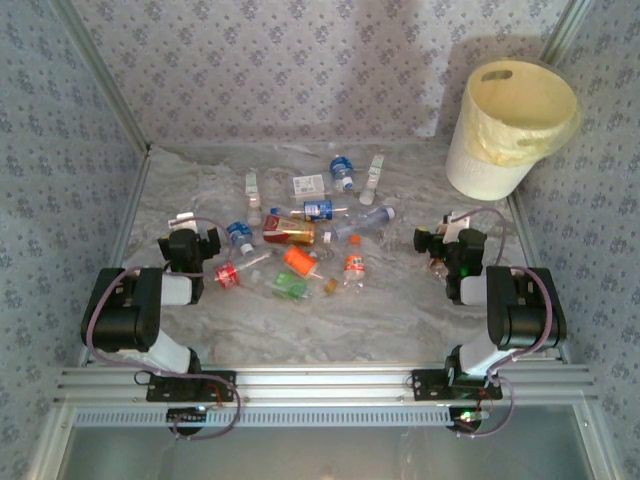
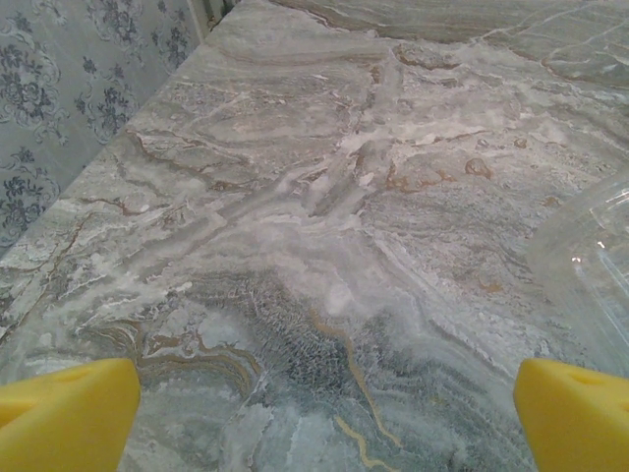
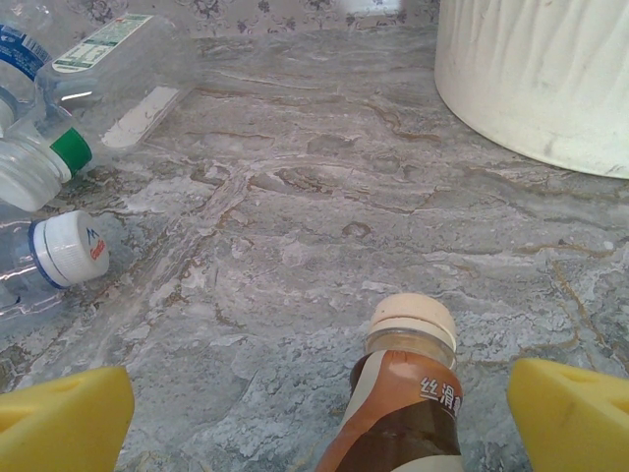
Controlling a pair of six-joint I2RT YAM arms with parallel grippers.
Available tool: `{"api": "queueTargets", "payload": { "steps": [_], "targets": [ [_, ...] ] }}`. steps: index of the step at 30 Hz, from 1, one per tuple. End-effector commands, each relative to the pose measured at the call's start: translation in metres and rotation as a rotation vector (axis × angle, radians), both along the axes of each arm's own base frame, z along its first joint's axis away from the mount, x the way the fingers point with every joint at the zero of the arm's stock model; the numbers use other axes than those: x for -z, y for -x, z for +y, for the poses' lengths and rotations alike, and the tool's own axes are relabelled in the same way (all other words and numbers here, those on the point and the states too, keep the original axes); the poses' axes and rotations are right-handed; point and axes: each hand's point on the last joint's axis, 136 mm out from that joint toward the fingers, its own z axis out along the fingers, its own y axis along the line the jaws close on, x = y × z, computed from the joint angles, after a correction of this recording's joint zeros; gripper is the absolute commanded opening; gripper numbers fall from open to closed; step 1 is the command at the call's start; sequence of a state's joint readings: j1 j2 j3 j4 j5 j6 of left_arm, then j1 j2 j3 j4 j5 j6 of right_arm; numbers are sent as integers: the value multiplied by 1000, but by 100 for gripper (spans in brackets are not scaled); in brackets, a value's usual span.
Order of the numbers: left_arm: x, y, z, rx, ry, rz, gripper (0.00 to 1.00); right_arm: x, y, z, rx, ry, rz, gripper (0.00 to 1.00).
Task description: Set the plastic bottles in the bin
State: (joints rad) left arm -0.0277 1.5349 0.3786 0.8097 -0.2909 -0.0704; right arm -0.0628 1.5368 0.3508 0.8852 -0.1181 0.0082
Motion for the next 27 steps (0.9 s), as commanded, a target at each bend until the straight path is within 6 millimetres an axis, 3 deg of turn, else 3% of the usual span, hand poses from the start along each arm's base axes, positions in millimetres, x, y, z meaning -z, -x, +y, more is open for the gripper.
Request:
{"api": "queueTargets", "payload": {
  "steps": [1,8,12,21,27],
  "targets": [
    [-27,-10,-5,35,4,-36,98,-17,-2,-2,12,-9,-19,100],
    [-67,-4,0,2,15,-60,98,-52,2,-5,41,27,-25,100],
    [-92,2,6,-74,108,-87,98,-61,6,-15,158,-77,76,100],
    [-113,23,17,-261,301,-9,98,-14,32,-11,300,-276,525,99],
    [-117,24,-1,-199,417,8,98,12,49,-5,339,-221,676,97]
  ]
}}
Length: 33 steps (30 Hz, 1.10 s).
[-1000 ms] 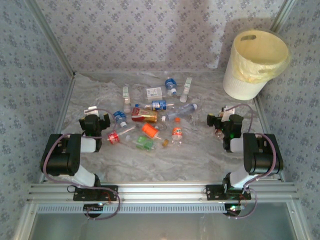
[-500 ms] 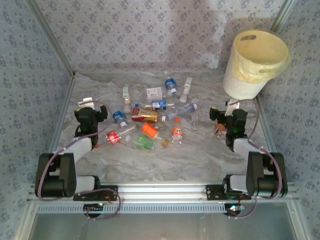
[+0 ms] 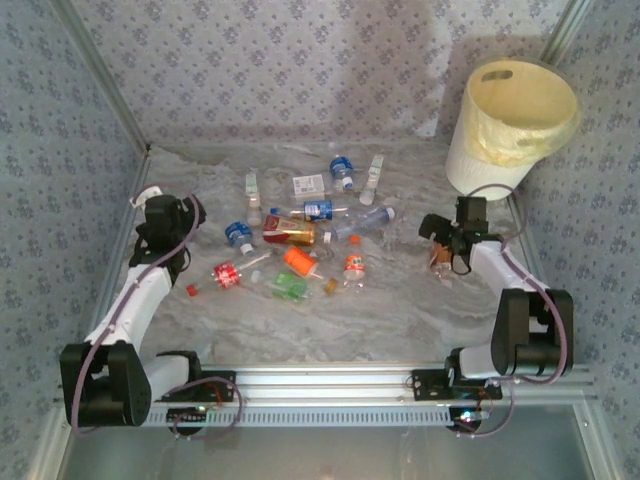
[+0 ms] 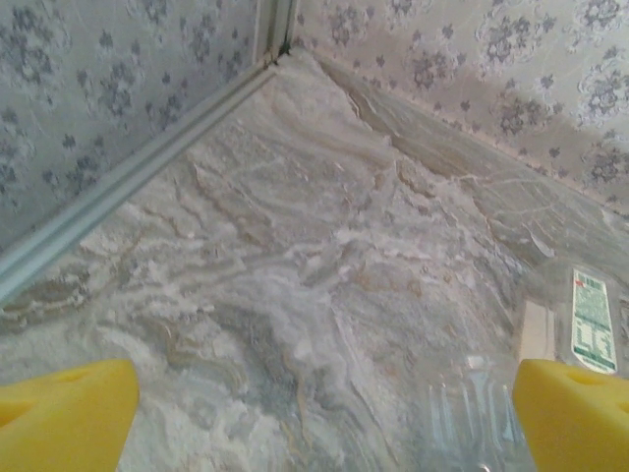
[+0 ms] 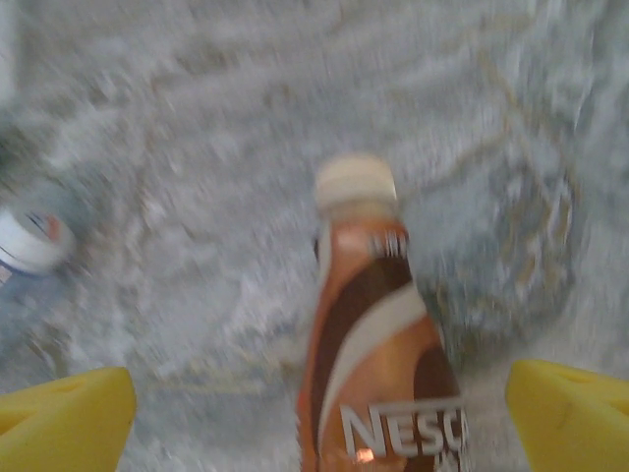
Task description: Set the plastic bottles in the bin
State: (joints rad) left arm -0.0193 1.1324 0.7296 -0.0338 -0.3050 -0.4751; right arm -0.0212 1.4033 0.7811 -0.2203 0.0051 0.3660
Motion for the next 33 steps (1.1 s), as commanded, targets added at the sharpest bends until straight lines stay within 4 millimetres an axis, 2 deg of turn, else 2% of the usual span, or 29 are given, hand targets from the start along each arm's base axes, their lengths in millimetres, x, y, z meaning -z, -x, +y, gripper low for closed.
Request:
{"api": "queueTargets", "payload": {
  "steps": [1,6,12,16,19,24,27,30,33],
  "targets": [
    [-2,6,-7,-4,95,29,98,18,22,2,37,3,156,96],
    [-5,5,-9,-2,113,35,98,31,23,7,43,0,207,91],
    [-2,5,-7,-14,117,40,98,44,21,-1,105,53,243,76],
    [1,4,-8,-12,121,46,98,44,16,-2,125,67,218,65],
    [0,2,-10,-4,132,40,98,35,13,4,93,75,170,59],
    [-1,-4,-19,34,165,34,98,5,4,22,0,78,24,53],
    [-2,-9,-26,67,194,36,98,-24,-6,41,-89,71,-110,50],
    [-4,-12,-33,92,223,35,98,-59,-18,61,-162,31,-240,50],
    [-9,-15,-40,122,265,10,98,-104,-32,82,-245,-14,-382,49]
  ]
}}
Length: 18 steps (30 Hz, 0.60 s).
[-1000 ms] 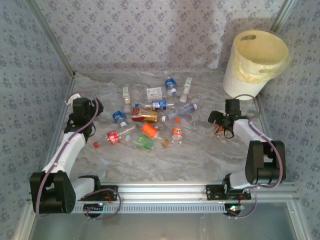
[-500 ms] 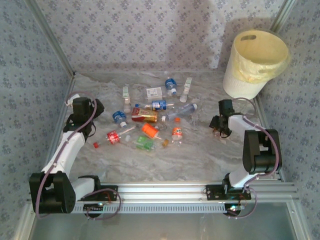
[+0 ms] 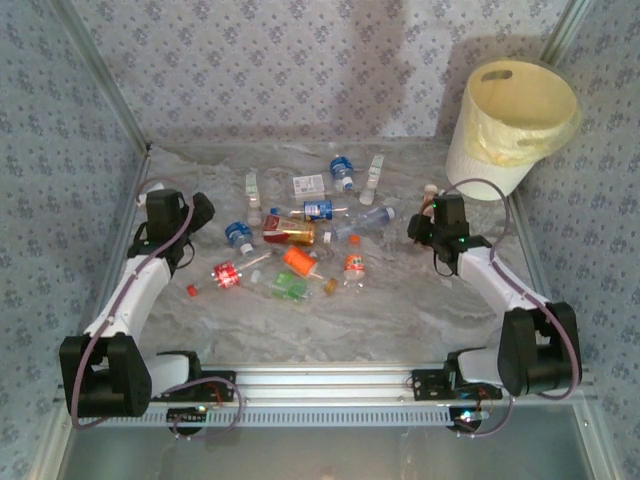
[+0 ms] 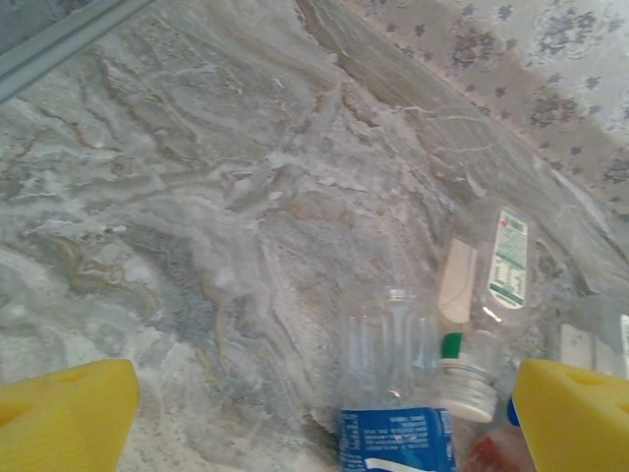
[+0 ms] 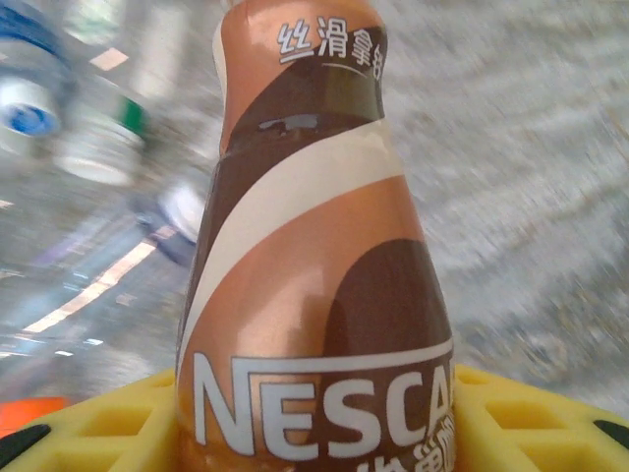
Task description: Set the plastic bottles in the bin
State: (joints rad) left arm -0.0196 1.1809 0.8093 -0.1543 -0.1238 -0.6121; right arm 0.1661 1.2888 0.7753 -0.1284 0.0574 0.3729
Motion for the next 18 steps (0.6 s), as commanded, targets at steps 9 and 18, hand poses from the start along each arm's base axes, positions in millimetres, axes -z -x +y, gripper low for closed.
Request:
{"api": "queueTargets", "payload": {
  "steps": [9,18],
  "targets": [
    [-24,-12,-32,103,186,-62,98,-203,-76,12,-111,-36,-561,49],
    [-17,-9,-29,88,185,-38,98,-303,-153,-78,168,184,-803,49]
  ]
}}
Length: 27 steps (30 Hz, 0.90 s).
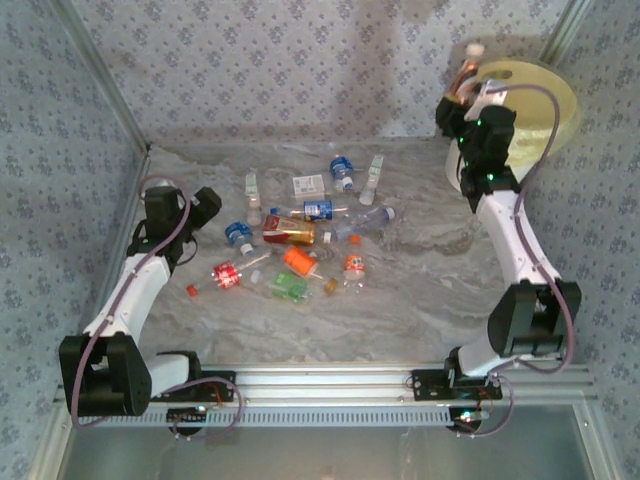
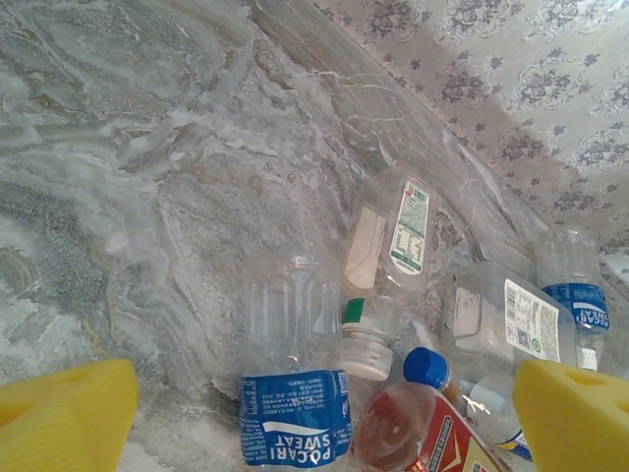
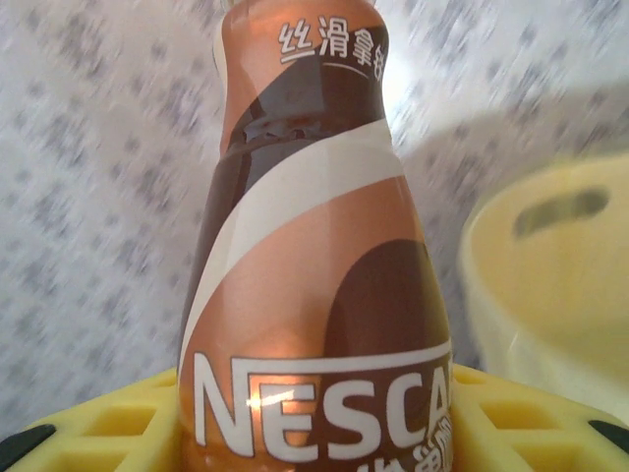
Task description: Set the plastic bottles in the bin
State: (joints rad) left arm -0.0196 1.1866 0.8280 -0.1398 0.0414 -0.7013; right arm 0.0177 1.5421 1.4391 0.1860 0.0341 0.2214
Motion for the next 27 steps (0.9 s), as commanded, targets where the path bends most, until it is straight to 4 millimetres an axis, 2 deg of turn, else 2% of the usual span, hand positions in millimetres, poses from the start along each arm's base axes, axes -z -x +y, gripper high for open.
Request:
{"api": "queueTargets", "payload": {
  "steps": [1,5,11,20,24,27],
  "targets": [
    [-8,-3,0,-1,16,-9,98,-31,-20,-37,162,95,-87,49],
    [-4,-2,3,-16,5,5,98,-32,-46,-71,275,161,-79,49],
    [1,-2,6,-30,-9,22,98,-8,-75,-110,347,183,26,50],
    [13,3,10,-37,-38,61,98,52,-100,-121,199,112,276,52],
    [21,5,12,-45,-47,78,98,71,-106,-120,164,86,346,53],
    [26,5,13,-48,-59,91,98,76,-111,-115,133,58,366,54]
  ]
}}
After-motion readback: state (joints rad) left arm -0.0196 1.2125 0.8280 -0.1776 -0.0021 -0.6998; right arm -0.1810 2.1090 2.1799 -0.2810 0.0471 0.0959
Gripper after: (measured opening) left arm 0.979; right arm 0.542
